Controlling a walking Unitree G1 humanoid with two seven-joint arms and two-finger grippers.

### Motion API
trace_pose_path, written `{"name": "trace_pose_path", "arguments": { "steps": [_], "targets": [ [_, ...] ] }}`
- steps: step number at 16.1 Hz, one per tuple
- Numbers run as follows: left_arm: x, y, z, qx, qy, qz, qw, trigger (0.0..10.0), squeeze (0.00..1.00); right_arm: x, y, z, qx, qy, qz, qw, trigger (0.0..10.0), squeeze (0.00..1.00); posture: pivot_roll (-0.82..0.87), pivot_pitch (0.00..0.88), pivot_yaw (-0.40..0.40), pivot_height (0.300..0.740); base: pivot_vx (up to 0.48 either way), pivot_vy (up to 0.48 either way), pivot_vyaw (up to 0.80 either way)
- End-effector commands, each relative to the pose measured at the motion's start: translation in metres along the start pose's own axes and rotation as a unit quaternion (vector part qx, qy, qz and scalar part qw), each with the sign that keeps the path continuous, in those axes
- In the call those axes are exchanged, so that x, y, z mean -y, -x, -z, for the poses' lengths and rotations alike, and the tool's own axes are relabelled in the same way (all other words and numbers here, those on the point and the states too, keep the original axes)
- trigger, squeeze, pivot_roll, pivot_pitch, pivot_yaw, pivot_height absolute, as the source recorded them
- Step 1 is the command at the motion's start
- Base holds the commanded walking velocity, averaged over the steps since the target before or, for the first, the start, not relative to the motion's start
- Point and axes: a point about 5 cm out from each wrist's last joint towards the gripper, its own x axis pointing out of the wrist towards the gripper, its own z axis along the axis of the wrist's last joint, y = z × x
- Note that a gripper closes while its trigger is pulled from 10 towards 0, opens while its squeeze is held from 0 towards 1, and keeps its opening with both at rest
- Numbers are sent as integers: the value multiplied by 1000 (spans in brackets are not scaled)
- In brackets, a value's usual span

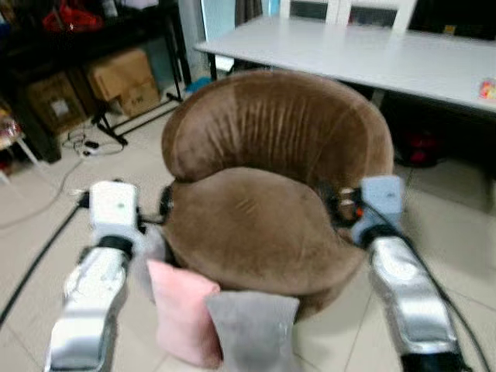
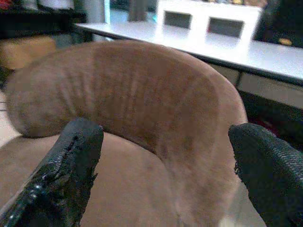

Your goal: Move the pillow to the sofa from floor

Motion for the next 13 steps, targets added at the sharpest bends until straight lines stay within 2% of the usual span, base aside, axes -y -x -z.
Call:
{"name": "trace_pose_path", "arguments": {
  "steps": [1,3,8,10,13],
  "targets": [
    [-6,0,3,-7,-14,-9,1000,10000,0,-10,0,0,-2,-16,-21,1000,10000,0,-97,0,63,740,0,0,0],
    [-8,0,3,0,-14,-11,1000,10000,0,-12,2,0,-2,-15,-29,999,10000,0,-99,0,65,740,0,0,0],
    [-16,6,2,22,-20,-21,999,10000,0,-11,4,2,2,-28,-31,999,10000,0,-97,0,62,690,0,0,0],
    [-17,10,4,28,-7,-19,999,10000,0,-10,4,3,4,-30,-30,999,10000,0,-91,0,57,670,0,0,0],
    [-18,11,8,22,-8,-19,1000,10000,0,-12,6,5,3,-29,-33,999,10000,0,-91,0,57,635,0,0,0]
  ]
}}
